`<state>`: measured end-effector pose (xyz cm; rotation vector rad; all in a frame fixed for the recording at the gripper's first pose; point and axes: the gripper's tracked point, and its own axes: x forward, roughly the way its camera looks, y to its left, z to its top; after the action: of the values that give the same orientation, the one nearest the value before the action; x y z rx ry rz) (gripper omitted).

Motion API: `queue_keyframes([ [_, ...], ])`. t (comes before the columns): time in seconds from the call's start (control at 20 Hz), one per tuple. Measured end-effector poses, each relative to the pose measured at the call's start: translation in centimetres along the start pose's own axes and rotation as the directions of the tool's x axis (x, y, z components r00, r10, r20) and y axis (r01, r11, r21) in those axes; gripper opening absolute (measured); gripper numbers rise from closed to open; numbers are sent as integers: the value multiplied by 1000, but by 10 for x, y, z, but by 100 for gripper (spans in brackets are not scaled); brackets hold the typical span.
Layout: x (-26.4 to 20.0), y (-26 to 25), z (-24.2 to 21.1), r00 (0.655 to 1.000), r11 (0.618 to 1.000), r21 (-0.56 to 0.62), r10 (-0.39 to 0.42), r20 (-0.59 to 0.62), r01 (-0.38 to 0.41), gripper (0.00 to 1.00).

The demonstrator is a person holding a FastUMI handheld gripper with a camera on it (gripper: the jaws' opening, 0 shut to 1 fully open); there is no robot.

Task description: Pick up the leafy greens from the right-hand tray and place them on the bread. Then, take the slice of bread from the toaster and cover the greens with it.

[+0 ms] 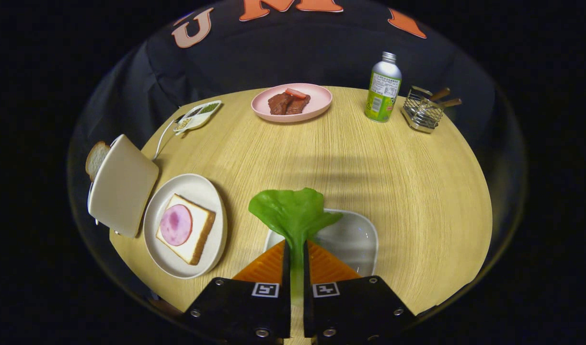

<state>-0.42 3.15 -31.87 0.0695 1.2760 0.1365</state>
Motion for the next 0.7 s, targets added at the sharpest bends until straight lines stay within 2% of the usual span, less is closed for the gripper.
queue_keyframes([
  [0.35, -28, 60, 25, 992, 990, -86, 113, 62, -108, 11],
  [0.7, -16, 129, 25, 975, 962, -171, 220, 15, -214, 11],
])
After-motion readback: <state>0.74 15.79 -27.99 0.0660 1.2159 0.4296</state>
